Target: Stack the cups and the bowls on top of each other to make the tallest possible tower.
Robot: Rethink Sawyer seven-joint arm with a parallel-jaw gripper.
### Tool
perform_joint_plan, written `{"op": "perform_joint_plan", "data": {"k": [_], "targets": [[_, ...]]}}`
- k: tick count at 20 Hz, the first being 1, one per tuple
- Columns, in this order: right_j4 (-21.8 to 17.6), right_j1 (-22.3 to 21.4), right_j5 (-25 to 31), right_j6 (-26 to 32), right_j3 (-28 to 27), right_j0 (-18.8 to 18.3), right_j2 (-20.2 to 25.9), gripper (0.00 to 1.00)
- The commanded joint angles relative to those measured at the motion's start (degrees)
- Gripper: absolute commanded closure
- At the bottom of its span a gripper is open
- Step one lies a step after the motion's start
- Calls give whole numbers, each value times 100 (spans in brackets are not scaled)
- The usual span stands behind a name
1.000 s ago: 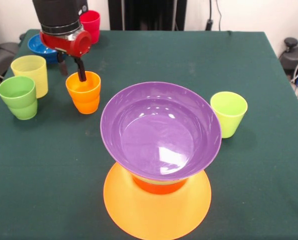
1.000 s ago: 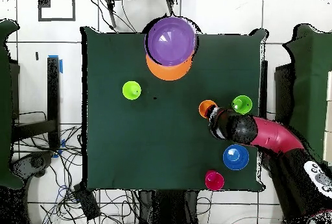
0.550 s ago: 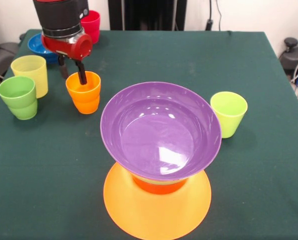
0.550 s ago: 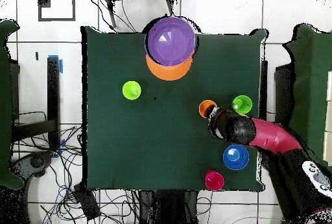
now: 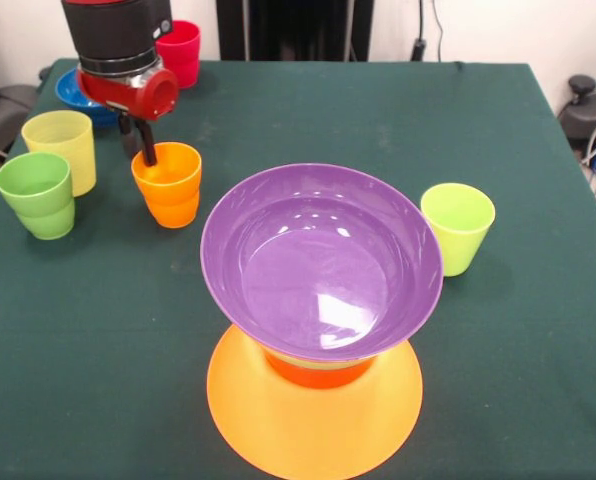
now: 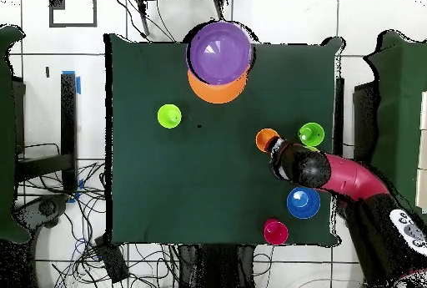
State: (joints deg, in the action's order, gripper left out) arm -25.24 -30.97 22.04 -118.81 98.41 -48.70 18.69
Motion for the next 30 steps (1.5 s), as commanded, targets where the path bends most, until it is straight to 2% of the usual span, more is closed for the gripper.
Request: {"op": "perform_joint_plan", "data": {"k": [1,14,20,23,30], "targets": [[-61,317,-251,-334,157,289,3,100],[134,146,33,-310,288,203,103,100],[442,-393,413,-146,536,105,360,100],[671,-685,801,-13,532,102,447,100],[971,-1040,1233,120,515,174,478,100]]}}
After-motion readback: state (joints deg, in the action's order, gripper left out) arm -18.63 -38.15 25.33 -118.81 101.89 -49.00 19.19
